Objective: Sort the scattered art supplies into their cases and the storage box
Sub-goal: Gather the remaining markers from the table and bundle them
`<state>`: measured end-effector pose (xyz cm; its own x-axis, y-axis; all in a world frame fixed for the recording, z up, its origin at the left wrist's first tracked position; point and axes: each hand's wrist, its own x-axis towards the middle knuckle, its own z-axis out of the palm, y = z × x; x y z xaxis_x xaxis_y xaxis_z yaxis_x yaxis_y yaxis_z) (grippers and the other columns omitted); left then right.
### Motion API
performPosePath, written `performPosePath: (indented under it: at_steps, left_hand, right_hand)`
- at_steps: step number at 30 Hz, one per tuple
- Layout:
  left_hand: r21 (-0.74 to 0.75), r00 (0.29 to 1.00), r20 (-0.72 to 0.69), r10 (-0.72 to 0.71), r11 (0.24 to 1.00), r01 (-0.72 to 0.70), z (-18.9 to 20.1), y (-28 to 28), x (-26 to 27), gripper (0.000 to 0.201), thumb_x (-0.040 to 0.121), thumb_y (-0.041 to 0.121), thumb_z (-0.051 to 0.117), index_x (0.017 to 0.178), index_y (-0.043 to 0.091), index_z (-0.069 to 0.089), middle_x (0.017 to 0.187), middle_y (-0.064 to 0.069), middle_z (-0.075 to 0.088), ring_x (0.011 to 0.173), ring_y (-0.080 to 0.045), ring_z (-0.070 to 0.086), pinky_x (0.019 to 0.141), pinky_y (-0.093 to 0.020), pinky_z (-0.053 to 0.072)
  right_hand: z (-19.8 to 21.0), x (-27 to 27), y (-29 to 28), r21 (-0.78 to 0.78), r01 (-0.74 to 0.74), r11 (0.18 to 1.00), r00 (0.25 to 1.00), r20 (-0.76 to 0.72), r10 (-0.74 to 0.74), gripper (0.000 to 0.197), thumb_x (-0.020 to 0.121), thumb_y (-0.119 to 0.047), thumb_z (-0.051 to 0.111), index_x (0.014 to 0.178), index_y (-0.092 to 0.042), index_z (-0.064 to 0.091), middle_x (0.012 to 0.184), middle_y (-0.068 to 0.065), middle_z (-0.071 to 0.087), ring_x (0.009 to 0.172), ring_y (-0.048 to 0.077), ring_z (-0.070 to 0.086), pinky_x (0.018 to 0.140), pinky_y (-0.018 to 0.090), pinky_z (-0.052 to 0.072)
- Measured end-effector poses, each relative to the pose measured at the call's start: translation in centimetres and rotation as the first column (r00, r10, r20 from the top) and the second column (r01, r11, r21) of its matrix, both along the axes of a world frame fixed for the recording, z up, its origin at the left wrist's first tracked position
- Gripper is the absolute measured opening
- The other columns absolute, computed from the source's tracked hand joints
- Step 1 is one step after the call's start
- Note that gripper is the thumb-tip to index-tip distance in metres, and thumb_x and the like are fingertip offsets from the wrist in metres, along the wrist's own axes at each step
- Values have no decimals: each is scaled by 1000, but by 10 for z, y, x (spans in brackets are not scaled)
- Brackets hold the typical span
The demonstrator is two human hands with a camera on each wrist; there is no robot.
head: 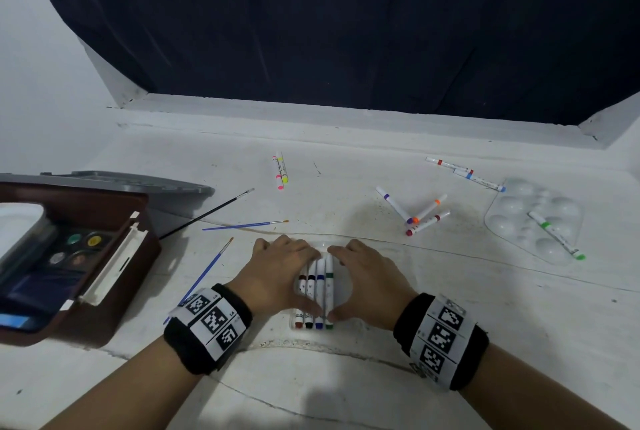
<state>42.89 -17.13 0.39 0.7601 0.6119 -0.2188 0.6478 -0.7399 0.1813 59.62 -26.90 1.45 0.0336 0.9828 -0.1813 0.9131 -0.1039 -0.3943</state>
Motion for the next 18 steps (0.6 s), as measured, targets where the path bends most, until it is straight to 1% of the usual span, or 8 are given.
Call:
performPosePath:
  at_steps: [1, 3, 6, 8, 9, 12, 14, 18]
  left_hand:
    - [4, 1000, 1, 4, 1000, -4, 0, 0, 0, 88, 62, 74, 74, 136, 37, 44, 132, 17, 48, 120, -10, 39, 89, -36, 27]
    - [10, 1000, 3, 18, 1000, -18, -1, -1, 0, 90, 61, 73, 75, 136, 36, 43, 133, 17, 48, 121, -11, 39, 87, -36, 25]
    - [11, 1000, 6, 30, 999, -30, -1, -3, 0, 91, 62, 73, 75, 138, 36, 42, 133, 17, 50, 122, -12, 40, 90, -38, 28]
    - [6, 1000, 4, 27, 1000, -27, -1, -4, 0, 90, 63, 74, 74, 139, 38, 44, 134, 17, 49, 123, -11, 40, 91, -38, 28]
    - [6, 1000, 2, 26, 1000, -26, -1, -3, 0, 89, 63, 74, 74, 139, 38, 44, 134, 18, 49, 123, -11, 40, 92, -38, 28]
    - [10, 1000, -6, 21, 1000, -21, 0, -2, 0, 86, 64, 74, 73, 137, 39, 46, 133, 18, 49, 123, -10, 39, 91, -37, 28]
    - [0, 1000, -5, 26, 1000, -26, -1, 0, 0, 85, 63, 74, 75, 136, 40, 47, 132, 19, 49, 122, -10, 39, 90, -37, 28]
    - [-11, 999, -3, 42, 999, -42, -1, 1, 2, 86, 60, 71, 78, 135, 40, 49, 131, 18, 50, 122, -12, 40, 97, -39, 33]
  right_hand:
    - [0, -1, 0, 12, 4, 1000, 1000, 30, -5, 96, 60, -52, 86, 140, -24, 40, 124, -3, 48, 114, 19, 49, 96, 44, 44]
    - [-1, -2, -2, 31, 15, 999, 999, 39, -16, 96, 61, -54, 84, 141, -25, 39, 127, -5, 48, 118, 18, 46, 98, 46, 41]
    - [-6, -1, -5, 69, 16, 998, 1000, 9, -17, 88, 65, -55, 81, 138, -27, 41, 126, -8, 49, 118, 16, 46, 98, 41, 39]
    - [-7, 0, -7, 81, 2, 997, 1000, 27, -4, 82, 67, -57, 78, 136, -27, 44, 124, -9, 51, 117, 15, 46, 96, 38, 37]
    - [-7, 0, -7, 76, -10, 997, 999, 43, 7, 82, 68, -58, 77, 137, -27, 44, 126, -9, 50, 119, 16, 45, 96, 38, 36]
    - [-4, 2, -5, 21, -47, 999, 992, 115, 45, 88, 71, -62, 73, 142, -23, 40, 134, -4, 47, 125, 19, 40, 100, 42, 36]
    - [-3, 3, -1, -32, -71, 997, 986, 152, 75, 87, 72, -64, 72, 141, -21, 41, 132, -1, 48, 125, 21, 39, 100, 43, 38]
    - [1, 5, 6, -104, -117, 988, 970, 200, 136, 84, 70, -66, 72, 136, -22, 45, 125, 0, 49, 122, 23, 39, 98, 46, 39]
